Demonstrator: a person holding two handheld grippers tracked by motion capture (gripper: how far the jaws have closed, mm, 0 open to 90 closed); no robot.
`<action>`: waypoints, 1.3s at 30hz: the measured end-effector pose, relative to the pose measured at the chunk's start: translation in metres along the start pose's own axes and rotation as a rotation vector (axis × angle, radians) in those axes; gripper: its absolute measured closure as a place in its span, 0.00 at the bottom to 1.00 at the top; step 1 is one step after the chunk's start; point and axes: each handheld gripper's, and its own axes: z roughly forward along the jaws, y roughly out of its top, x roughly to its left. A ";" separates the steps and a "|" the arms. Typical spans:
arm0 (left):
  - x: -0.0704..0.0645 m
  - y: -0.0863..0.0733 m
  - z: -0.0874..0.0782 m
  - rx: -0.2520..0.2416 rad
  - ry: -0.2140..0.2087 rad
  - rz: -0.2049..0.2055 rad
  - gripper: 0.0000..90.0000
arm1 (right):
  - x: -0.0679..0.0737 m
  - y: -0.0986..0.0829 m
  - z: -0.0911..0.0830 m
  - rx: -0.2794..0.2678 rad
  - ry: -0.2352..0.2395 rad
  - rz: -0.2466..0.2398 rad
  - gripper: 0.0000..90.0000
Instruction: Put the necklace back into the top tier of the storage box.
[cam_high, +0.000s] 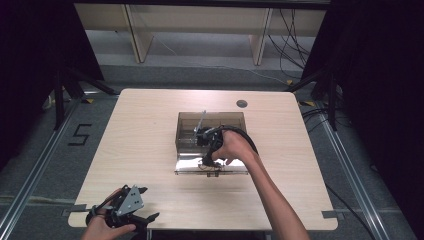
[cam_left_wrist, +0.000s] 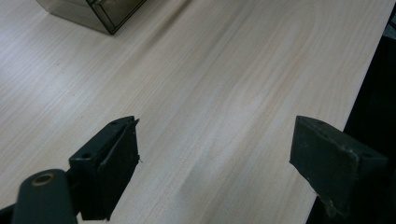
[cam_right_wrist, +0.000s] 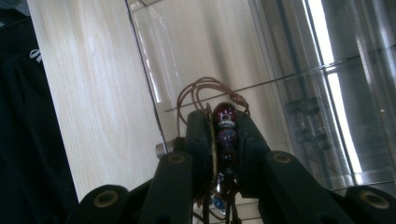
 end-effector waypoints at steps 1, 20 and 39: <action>-0.001 0.000 0.000 0.003 -0.007 -0.014 0.17 | -0.001 0.000 0.001 0.004 0.010 -0.001 0.87; 0.001 -0.001 0.001 0.022 -0.007 -0.006 0.17 | -0.004 -0.011 -0.030 -0.130 -0.096 0.038 0.57; 0.001 0.000 0.000 0.009 0.003 -0.002 0.17 | 0.003 -0.029 -0.043 -0.155 -0.107 0.034 0.55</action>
